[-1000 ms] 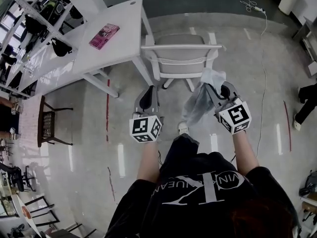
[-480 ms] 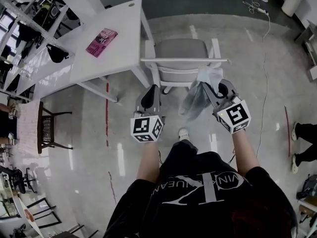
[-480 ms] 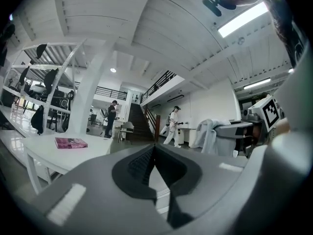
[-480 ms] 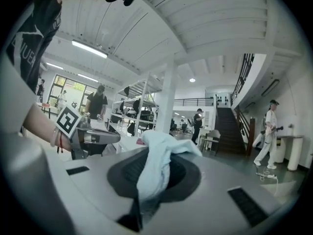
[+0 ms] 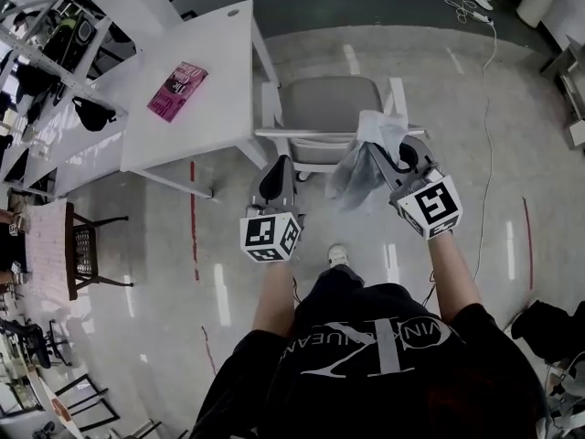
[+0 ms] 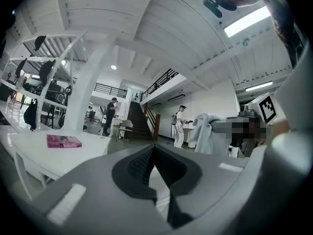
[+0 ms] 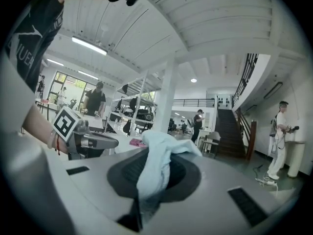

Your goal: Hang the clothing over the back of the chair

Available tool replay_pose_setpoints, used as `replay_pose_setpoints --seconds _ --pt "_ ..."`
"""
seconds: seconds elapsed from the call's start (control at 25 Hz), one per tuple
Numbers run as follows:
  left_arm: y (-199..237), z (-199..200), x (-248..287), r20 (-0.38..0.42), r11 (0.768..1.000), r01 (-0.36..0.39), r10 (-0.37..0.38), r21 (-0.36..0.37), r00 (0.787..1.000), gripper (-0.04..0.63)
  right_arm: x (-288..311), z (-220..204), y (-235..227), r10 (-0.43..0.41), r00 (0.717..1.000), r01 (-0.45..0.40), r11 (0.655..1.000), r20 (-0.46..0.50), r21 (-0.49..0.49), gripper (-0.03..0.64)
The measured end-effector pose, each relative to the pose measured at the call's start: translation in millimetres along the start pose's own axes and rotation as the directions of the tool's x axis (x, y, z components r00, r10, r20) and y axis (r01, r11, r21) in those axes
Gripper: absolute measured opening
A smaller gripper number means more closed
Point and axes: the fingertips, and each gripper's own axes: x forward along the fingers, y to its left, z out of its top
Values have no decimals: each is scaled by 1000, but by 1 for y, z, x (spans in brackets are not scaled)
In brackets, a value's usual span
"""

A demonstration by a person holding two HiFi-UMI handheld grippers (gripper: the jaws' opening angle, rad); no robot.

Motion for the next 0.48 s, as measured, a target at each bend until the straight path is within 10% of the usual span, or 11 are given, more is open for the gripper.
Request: replay_pose_setpoints --seconds 0.48 --pt "15 2 60 0 999 47 -47 -6 999 11 52 3 -41 -24 1000 24 998 -2 -62 41"
